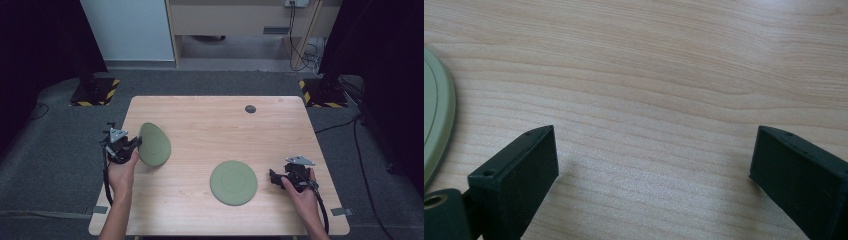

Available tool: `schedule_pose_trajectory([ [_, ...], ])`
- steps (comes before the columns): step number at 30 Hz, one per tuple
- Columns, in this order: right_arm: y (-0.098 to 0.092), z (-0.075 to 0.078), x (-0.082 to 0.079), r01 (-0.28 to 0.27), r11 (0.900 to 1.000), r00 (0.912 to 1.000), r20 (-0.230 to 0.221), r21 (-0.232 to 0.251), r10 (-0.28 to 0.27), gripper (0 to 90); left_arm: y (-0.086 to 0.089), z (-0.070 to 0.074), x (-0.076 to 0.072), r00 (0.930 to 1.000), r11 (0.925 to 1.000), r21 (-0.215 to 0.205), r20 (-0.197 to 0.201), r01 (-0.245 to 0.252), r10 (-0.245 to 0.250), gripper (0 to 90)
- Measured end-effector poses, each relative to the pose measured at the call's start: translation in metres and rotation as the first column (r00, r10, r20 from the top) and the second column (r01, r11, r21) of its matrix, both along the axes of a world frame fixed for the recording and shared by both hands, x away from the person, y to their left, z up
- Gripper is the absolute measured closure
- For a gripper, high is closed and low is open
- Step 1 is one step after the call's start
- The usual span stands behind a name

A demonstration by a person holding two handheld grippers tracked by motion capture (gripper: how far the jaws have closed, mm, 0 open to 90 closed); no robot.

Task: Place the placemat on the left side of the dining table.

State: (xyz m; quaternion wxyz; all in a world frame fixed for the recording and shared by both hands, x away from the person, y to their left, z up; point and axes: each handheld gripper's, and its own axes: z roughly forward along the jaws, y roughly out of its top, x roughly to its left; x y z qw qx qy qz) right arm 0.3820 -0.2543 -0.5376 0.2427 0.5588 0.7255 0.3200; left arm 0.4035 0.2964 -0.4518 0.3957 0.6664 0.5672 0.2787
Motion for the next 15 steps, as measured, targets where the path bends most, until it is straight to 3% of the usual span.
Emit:
schedule_pose_trajectory([
  [15,-0.001,0.000,0.000,0.000,1.000,1.0000,0.000,0.000,0.000,5.5,0.013,-0.018,0.009,0.9978,0.9989,0.036,-0.058,-0.030,0.032,83.0],
])
